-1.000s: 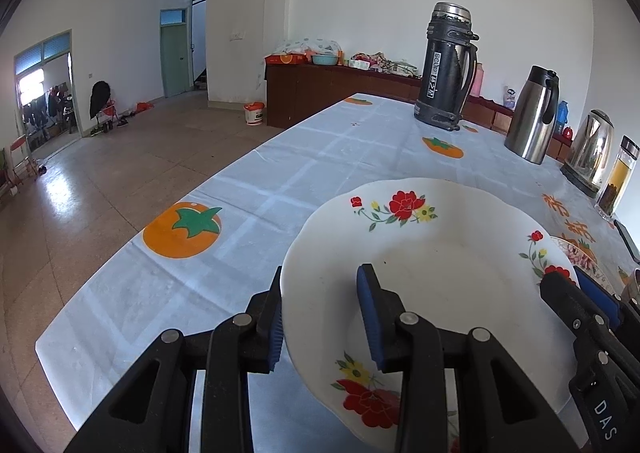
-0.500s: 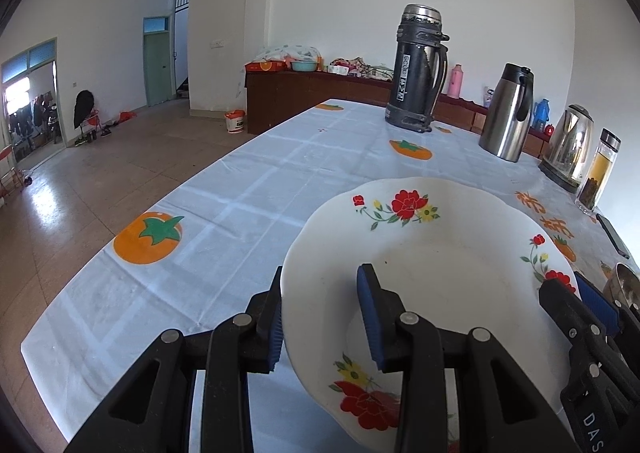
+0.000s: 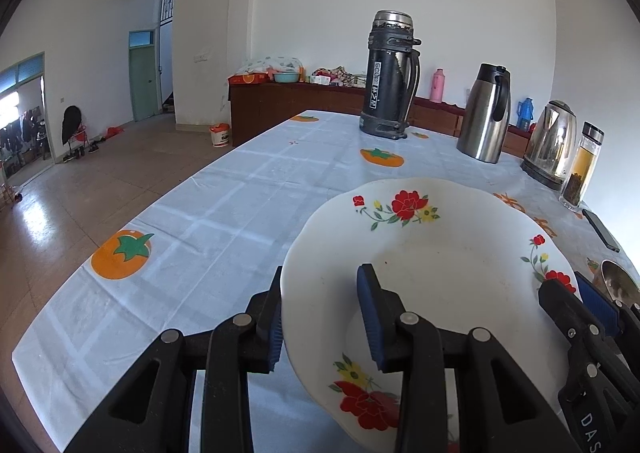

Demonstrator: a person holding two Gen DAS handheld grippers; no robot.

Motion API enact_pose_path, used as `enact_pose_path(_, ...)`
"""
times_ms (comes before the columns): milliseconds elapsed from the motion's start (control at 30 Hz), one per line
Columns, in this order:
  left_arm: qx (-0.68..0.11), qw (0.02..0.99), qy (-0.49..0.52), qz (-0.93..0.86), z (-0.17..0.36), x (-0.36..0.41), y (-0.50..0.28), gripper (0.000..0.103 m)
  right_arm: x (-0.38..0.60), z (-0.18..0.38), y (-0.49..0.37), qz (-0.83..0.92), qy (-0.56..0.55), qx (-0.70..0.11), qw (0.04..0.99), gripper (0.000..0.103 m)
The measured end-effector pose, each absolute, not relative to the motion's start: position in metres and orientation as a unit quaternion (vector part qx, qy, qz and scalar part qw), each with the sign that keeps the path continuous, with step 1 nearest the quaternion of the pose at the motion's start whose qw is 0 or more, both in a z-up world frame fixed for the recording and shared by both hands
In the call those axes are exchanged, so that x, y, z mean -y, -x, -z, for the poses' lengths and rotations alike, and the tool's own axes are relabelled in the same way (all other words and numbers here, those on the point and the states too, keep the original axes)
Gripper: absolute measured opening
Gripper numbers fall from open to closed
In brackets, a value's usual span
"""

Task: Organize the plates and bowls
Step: 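Carry the red-flower plate with both grippers over the pink-floral plate stack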

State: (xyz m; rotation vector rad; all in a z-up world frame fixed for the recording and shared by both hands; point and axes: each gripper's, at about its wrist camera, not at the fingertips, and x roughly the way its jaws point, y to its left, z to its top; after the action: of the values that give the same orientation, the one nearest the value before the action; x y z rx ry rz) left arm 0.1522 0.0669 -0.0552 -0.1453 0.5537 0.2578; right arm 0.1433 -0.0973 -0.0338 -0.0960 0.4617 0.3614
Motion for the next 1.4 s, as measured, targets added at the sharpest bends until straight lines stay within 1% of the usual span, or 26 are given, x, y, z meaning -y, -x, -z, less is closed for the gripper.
enact_pose_path(700, -0.260, 0.958, 0.060, -0.101, 0.055, -0.033, -0.166, 0.037, 0.129, 0.032, -0.145, -0.141, 0.025, -0.222, 0.964, 0.028)
enact_pose_path(1400, -0.273, 0.959, 0.041, -0.069, 0.057, -0.012, -0.181, 0.038, 0.149, 0.032, -0.149, -0.106, 0.011, -0.232, 0.967, 0.028)
